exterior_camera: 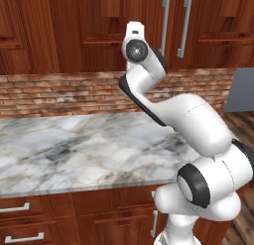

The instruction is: Close all open cabinet doors.

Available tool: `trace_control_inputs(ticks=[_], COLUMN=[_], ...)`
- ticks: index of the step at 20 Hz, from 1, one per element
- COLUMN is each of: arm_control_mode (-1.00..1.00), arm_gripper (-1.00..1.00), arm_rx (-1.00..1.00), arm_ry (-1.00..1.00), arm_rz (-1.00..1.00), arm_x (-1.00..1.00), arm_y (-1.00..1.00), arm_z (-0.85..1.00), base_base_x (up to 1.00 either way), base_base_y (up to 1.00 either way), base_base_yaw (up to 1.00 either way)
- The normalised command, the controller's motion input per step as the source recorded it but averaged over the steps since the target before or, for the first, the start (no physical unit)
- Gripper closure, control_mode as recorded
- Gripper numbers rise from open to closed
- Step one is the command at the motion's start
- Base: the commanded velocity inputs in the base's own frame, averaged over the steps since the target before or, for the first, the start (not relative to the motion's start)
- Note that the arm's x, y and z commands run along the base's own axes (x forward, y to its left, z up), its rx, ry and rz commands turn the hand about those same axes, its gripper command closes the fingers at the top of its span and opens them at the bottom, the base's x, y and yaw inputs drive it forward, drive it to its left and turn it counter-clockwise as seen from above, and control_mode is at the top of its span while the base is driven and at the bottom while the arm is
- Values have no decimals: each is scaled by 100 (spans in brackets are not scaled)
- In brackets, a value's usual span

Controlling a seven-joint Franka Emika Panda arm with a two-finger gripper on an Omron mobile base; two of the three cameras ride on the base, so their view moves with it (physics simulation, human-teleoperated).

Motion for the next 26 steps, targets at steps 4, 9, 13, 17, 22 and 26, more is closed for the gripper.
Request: trace_control_inputs(ticks=[4, 9, 13, 17, 22, 26], arm_control_mode=[-100, -100, -100, -100, -100, -100], arm_gripper=[-100, -100, -100, -100, -100, -100], arm_rx=[5, 8, 22, 34, 44, 48], arm_ry=[0, -8, -18, -22, -13, 2], arm_rz=[0, -6, -28, -36, -35, -20], arm_x=[-53, -62, -57, -77, -78, -70], arm_y=[0, 0, 0, 0, -10, -76], arm_z=[-45, -23, -13, -22, -5, 5], base_base_x=[0, 0, 0, 0, 0, 0], base_base_y=[0, 0, 0, 0, 0, 0], base_base_yaw=[0, 0, 0, 0, 0, 0])
